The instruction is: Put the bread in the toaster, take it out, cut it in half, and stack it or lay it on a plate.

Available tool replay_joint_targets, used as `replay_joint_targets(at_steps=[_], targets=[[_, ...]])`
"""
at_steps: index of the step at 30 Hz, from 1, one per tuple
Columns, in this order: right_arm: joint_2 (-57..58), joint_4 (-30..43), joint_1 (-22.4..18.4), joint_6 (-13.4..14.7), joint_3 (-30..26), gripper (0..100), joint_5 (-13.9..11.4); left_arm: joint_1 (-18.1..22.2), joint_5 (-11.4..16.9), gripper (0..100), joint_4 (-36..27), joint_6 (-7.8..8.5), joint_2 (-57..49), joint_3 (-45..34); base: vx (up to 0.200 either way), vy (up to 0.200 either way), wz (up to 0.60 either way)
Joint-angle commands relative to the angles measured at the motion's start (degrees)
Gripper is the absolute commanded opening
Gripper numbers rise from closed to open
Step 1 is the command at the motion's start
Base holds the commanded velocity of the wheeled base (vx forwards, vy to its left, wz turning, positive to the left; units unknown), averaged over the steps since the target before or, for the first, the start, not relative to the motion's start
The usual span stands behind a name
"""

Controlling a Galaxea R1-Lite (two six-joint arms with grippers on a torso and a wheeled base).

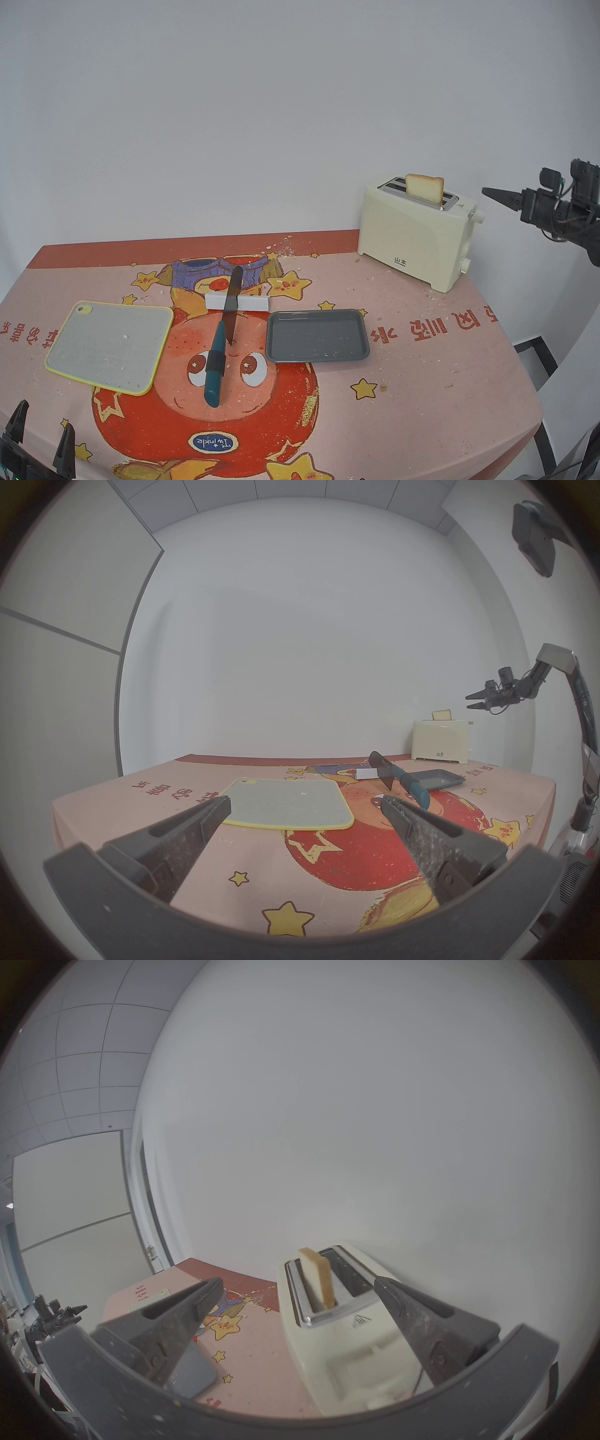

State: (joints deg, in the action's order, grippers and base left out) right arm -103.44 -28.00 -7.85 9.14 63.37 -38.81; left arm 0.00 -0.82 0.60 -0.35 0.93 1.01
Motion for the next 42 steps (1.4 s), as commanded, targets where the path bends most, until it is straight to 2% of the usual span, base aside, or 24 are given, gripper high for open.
replay_joint_targets(at_steps=[1, 6, 9, 10, 14, 16, 18, 19, 33, 38, 40, 41, 42], targets=[[10.89, -0.21, -6.12, 0.17, -13.88, 100, 1.72, 0.0, 0.2, 100, 0.02, -0.09, -0.93, -1.01, 0.0, 0.0, 0.0], [10.19, -0.21, -6.48, 0.53, -19.33, 100, 1.37, 0.0, 0.2, 100, 0.02, -0.09, -0.93, -1.01, 0.0, 0.0, 0.0], [7.11, -0.39, -5.86, -0.09, -19.77, 100, 1.64, 0.0, 0.2, 100, 0.02, -0.09, -0.93, -1.01, 0.0, 0.0, 0.0], [6.05, -0.47, -5.77, -0.18, -19.6, 0, 1.72, 0.0, 0.2, 100, 0.02, -0.09, -0.93, -1.01, 0.0, 0.0, 0.0], [0.78, -5.31, -4.45, -0.09, -18.98, 0, 2.08, 0.0, 0.2, 100, 0.02, -0.09, -0.93, -1.01, 0.0, 0.0, 0.0], [-2.12, -9.53, -4.1, 0.26, -19.33, 0, 3.39, 0.0, 0.2, 100, 0.02, -0.09, -0.93, -1.01, 0.0, 0.0, 0.0], [-2.12, -9.53, -4.1, 0.26, -19.33, 0, 3.39, 0.0, 0.2, 100, 0.02, -0.09, -0.93, -1.01, 0.0, 0.0, 0.0], [-4.84, -11.55, -3.58, 0.35, -19.42, 0, 4.36, 0.0, 0.2, 100, 0.02, -0.09, -0.93, -1.01, 0.0, 0.0, 0.0], [-14.86, -14.54, -2.08, 0.61, -17.05, 0, 4.54, 0.0, 0.2, 100, 0.02, -0.09, -0.93, -1.01, 0.0, 0.0, 0.0], [-17.59, -19.55, -1.11, 5.1, -15.91, 0, 5.15, 0.0, 0.2, 100, 0.02, -0.09, -0.93, -1.01, 0.0, 0.0, 0.0], [-17.68, -19.72, -1.03, 5.36, -15.91, 0, 5.33, 0.0, 0.2, 100, 0.02, -0.09, -0.93, -1.01, 0.0, 0.0, 0.0], [-17.76, -20.34, -0.15, 6.77, -16.08, 0, 6.03, 0.0, 0.2, 100, 0.02, -0.09, -0.93, -1.01, 0.0, 0.0, 0.0], [-17.76, -20.34, 0.03, 6.85, -15.99, 0, 6.12, 0.0, 0.2, 100, 0.02, -0.09, -0.93, -1.01, 0.0, 0.0, 0.0]])
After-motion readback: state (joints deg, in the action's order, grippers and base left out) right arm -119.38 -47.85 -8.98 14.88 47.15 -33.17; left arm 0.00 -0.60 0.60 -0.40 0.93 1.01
